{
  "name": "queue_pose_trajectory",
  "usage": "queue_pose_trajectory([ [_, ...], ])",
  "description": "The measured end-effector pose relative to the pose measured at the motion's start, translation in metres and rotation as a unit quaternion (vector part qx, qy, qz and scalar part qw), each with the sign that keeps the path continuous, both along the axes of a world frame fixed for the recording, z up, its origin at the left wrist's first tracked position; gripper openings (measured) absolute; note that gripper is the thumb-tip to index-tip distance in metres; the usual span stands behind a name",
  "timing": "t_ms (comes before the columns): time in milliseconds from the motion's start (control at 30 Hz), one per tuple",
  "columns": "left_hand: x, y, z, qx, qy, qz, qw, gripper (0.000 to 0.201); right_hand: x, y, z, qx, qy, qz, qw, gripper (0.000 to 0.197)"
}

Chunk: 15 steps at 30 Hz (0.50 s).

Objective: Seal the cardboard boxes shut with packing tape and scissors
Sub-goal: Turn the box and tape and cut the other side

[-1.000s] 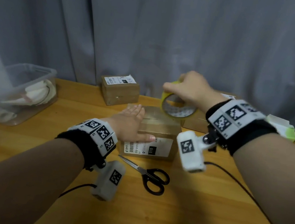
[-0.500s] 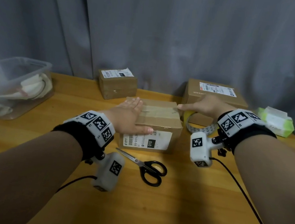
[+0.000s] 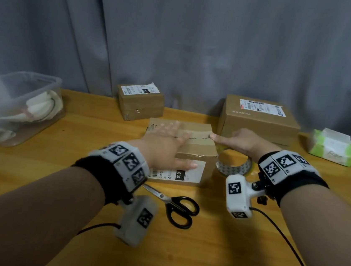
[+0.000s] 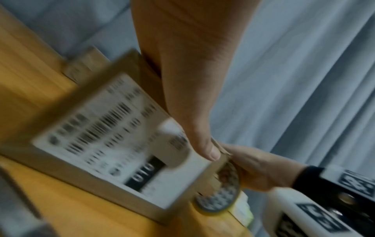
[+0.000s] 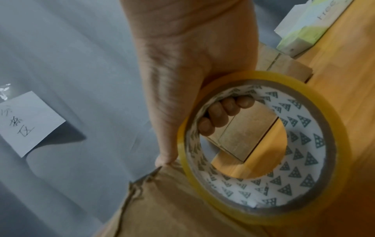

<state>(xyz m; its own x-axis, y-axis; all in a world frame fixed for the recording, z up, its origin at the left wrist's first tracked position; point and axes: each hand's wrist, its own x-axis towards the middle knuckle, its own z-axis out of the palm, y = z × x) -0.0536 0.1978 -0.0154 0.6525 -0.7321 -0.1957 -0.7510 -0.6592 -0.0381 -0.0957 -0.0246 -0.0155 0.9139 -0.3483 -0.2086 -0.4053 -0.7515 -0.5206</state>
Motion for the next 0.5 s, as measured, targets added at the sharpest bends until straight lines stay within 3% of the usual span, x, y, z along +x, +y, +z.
queue_pose_trajectory([
  [100,-0.012,-0.030,0.001,-0.029,0.041,-0.048,0.998,0.091,0.000,0.000,-0.001,0.003,-0.013,0.001,1.000,0.055],
  [200,-0.001,-0.016,0.002,-0.023,0.047,-0.058,0.997,0.088,0.000,-0.003,0.000,-0.009,-0.014,0.002,1.000,0.059],
  [333,0.018,0.043,0.005,0.011,0.017,-0.010,1.000,0.098,0.000,-0.001,0.002,-0.005,0.004,-0.012,1.000,0.078],
  [500,0.023,0.036,0.015,0.063,-0.001,0.036,0.997,0.120,-0.003,0.003,0.004,0.002,0.003,-0.003,1.000,0.063],
])
